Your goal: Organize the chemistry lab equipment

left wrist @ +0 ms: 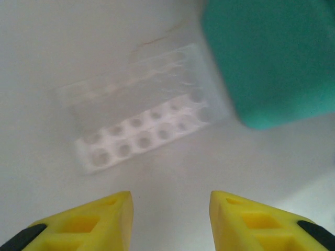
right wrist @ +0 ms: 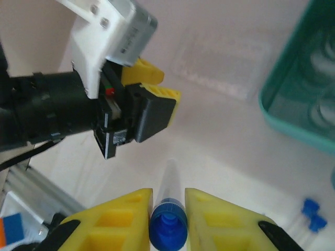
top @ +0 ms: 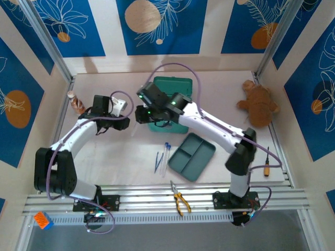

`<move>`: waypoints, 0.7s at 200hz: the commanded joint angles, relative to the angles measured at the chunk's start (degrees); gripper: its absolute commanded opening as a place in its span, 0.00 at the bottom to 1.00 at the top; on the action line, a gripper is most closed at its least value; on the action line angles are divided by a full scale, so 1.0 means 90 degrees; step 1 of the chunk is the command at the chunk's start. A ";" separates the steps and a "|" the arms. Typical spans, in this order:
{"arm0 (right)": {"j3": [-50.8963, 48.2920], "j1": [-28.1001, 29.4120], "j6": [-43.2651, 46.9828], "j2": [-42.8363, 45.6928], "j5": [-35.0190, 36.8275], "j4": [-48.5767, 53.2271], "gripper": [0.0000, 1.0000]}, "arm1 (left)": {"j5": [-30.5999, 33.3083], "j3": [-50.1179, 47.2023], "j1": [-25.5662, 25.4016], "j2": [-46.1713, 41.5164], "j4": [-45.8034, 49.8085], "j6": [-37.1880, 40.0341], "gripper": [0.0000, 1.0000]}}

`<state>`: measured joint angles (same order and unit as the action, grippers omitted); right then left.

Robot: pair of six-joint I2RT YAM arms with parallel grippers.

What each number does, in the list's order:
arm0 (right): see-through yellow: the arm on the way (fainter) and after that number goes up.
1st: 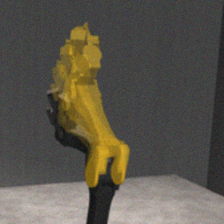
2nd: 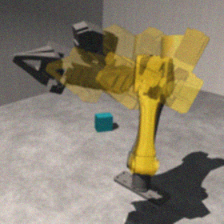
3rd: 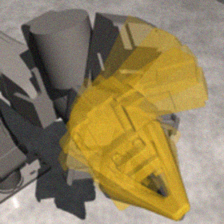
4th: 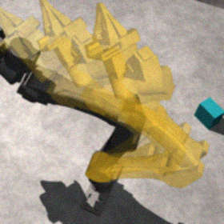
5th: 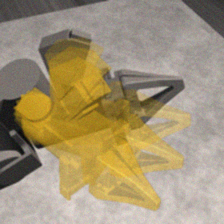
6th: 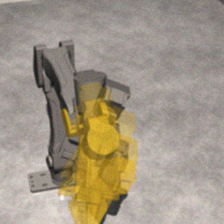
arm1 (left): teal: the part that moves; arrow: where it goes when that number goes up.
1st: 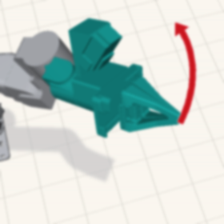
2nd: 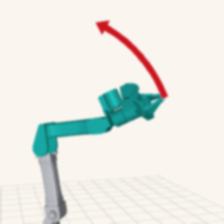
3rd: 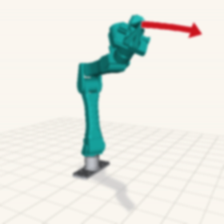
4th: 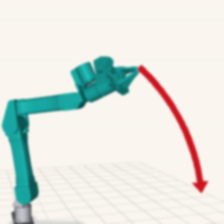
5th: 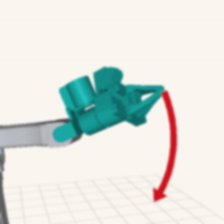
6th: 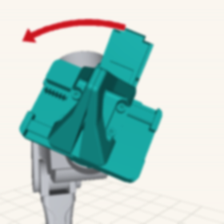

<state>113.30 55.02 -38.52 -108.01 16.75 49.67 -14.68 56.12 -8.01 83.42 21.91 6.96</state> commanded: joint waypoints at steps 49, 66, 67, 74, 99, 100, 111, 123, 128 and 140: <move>0.4074 0.0161 0.1608 -0.2710 0.1715 0.2147 0.23 | 0.0740 0.0607 0.0568 0.0725 -0.0229 -0.0168 0.43; 0.4666 0.0095 0.1752 -0.3138 0.1775 0.2274 0.24 | 0.0879 0.0640 0.0585 0.0902 -0.0259 -0.0141 0.43; 0.4677 0.0091 0.1751 -0.3152 0.1778 0.2274 0.24 | 0.0889 0.0635 0.0586 0.0905 -0.0263 -0.0140 0.43; 0.4725 0.0044 0.1751 -0.3220 0.1749 0.2251 0.24 | 0.0943 0.0616 0.0596 0.0966 -0.0298 -0.0119 0.43; 0.4445 -0.0081 0.1780 -0.3206 0.1701 0.2086 0.25 | 0.0891 0.0590 0.0687 0.1100 -0.0323 -0.0153 0.43; 0.4434 -0.0085 0.1785 -0.3200 0.1702 0.2078 0.25 | 0.0885 0.0590 0.0691 0.1101 -0.0324 -0.0156 0.43; 0.4356 -0.0109 0.1824 -0.3185 0.1679 0.2010 0.25 | 0.0814 0.0560 0.0726 0.1143 -0.0342 -0.0176 0.43; 0.4349 -0.0127 0.1877 -0.3204 0.1654 0.1972 0.25 | 0.0792 0.0526 0.0725 0.1195 -0.0367 -0.0176 0.43; 0.4347 -0.0140 0.1890 -0.3213 0.1648 0.1962 0.25 | 0.0774 0.0523 0.0724 0.1230 -0.0374 -0.0178 0.43; 0.4343 -0.0161 0.1906 -0.3216 0.1650 0.1971 0.25 | 0.0763 0.0517 0.0728 0.1301 -0.0400 -0.0178 0.43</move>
<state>152.83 53.93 -22.94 -137.05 31.09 67.35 -7.18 60.40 -2.24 93.47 19.00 5.87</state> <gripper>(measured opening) 0.252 0.426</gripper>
